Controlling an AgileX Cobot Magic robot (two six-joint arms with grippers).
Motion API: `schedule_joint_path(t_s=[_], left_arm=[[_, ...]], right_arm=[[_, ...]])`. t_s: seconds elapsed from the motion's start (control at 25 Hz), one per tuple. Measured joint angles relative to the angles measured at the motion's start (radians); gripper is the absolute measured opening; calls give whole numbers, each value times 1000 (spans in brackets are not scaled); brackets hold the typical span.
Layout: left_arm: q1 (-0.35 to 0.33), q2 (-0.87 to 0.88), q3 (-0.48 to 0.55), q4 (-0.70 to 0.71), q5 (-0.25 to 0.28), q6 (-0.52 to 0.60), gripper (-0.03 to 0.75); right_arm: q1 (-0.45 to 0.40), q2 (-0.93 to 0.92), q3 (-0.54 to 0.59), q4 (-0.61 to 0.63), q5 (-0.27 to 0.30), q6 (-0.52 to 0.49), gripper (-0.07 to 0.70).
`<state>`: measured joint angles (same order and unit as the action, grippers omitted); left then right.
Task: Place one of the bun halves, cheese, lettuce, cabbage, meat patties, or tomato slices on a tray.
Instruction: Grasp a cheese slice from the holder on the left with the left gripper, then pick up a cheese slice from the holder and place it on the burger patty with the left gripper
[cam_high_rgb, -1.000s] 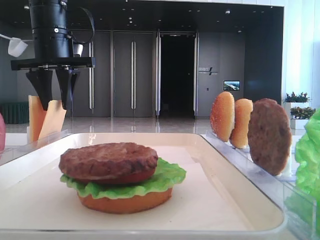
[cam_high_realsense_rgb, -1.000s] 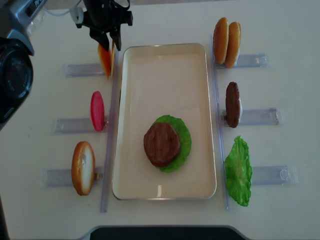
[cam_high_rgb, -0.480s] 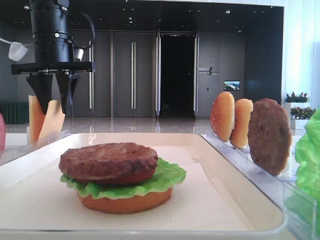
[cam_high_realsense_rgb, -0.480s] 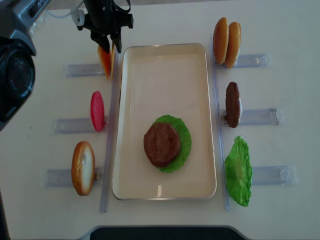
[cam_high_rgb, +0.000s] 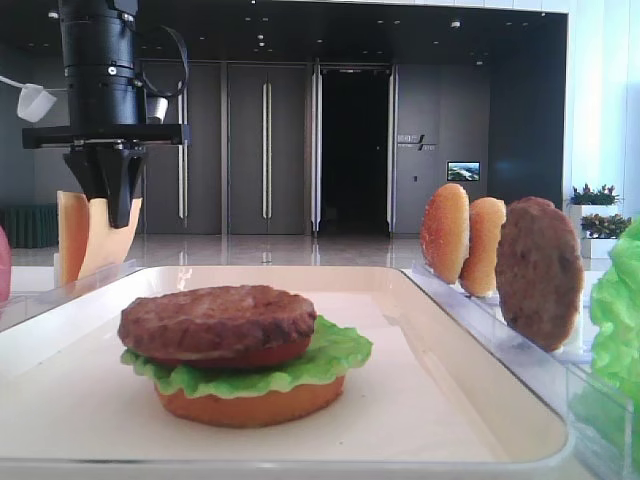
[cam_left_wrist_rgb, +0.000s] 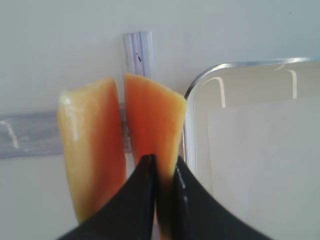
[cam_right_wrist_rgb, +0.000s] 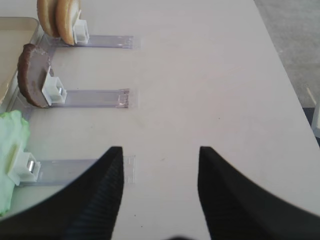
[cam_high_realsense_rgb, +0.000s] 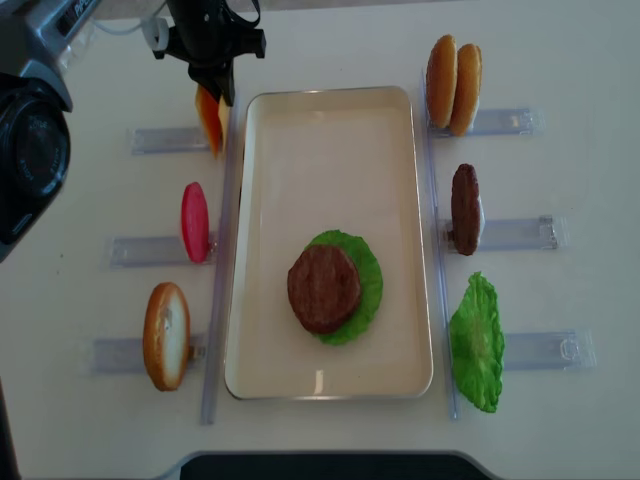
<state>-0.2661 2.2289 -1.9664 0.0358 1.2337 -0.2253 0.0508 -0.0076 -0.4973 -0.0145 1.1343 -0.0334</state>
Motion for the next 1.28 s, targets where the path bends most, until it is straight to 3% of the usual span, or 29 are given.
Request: schedule_joint_path(t_s=[1.28], left_arm=[[0,-71,-6,-52,0,26,34]], right_arm=[[0,0,0,0,0,0,359]])
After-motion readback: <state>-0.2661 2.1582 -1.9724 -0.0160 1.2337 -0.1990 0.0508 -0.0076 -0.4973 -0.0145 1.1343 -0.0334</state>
